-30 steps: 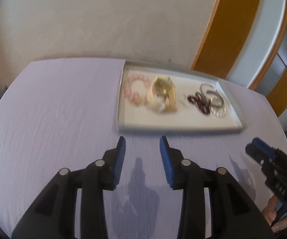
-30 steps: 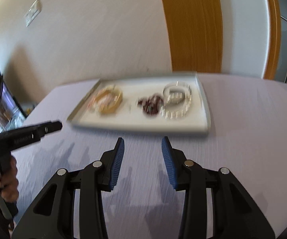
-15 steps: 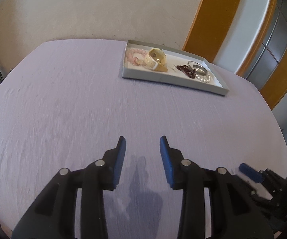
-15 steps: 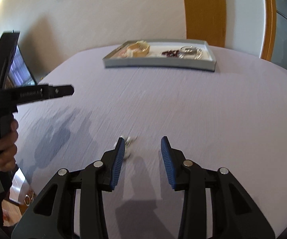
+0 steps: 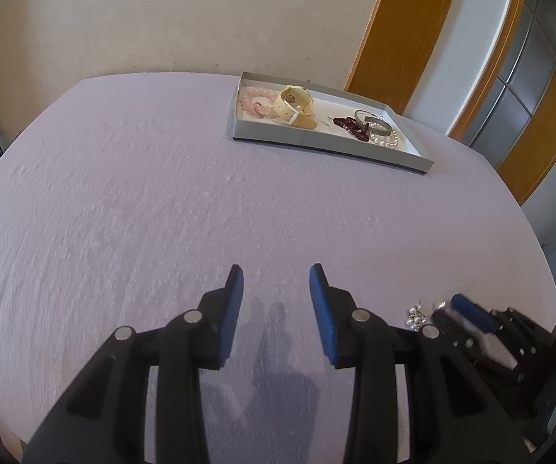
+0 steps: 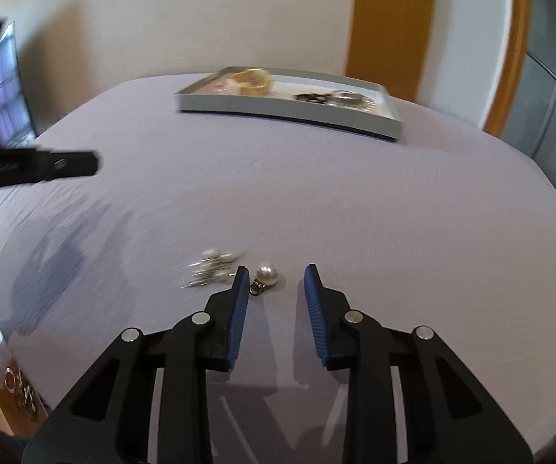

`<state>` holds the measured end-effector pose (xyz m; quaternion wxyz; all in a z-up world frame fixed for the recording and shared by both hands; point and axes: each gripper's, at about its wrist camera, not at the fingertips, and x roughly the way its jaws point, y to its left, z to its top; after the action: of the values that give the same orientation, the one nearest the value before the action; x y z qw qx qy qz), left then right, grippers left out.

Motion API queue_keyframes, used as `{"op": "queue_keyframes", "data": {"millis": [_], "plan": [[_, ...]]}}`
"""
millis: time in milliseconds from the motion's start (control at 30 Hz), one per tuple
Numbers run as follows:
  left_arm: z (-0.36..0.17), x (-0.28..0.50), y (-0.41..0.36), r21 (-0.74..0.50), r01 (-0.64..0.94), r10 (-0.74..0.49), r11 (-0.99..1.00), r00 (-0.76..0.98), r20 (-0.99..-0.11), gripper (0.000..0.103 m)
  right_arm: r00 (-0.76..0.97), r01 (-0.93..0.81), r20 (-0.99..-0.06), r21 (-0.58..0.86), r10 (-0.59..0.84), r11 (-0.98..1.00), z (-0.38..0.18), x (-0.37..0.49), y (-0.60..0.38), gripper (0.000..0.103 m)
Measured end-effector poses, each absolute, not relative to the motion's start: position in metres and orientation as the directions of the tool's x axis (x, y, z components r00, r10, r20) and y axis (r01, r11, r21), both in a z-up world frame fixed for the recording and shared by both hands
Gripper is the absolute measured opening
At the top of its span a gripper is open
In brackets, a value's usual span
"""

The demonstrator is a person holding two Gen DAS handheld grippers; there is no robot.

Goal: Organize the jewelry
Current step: 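Move the right tool to the pearl pendant on the table and grasp it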

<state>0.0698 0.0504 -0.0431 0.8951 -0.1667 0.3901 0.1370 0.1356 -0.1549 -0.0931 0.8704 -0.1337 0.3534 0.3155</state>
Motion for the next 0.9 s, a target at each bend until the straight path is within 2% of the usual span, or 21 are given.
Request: {"op": "queue_keyframes", "data": {"millis": [400,567,900], "plan": [[-0.047,0.078,0.038,-0.194,-0.341,0.086,0.920,0.658,-0.748,0.037,0.529,-0.653,-0.680,0.056,0.508,0.755,-0.087,0.141,-0.168,0.031],[-0.049,0.079,0.034,-0.188,-0.333,0.083,0.924,0.655,-0.751,0.037,0.519,-0.664,-0.693,0.041,0.500,0.747,-0.094,0.140,-0.159,0.023],[-0.052,0.080,0.030,-0.185,-0.326,0.078,0.927,0.650,-0.756,0.037,0.518,-0.660,-0.691,0.053,0.504,0.750,-0.097,0.143,-0.159,0.020]]}}
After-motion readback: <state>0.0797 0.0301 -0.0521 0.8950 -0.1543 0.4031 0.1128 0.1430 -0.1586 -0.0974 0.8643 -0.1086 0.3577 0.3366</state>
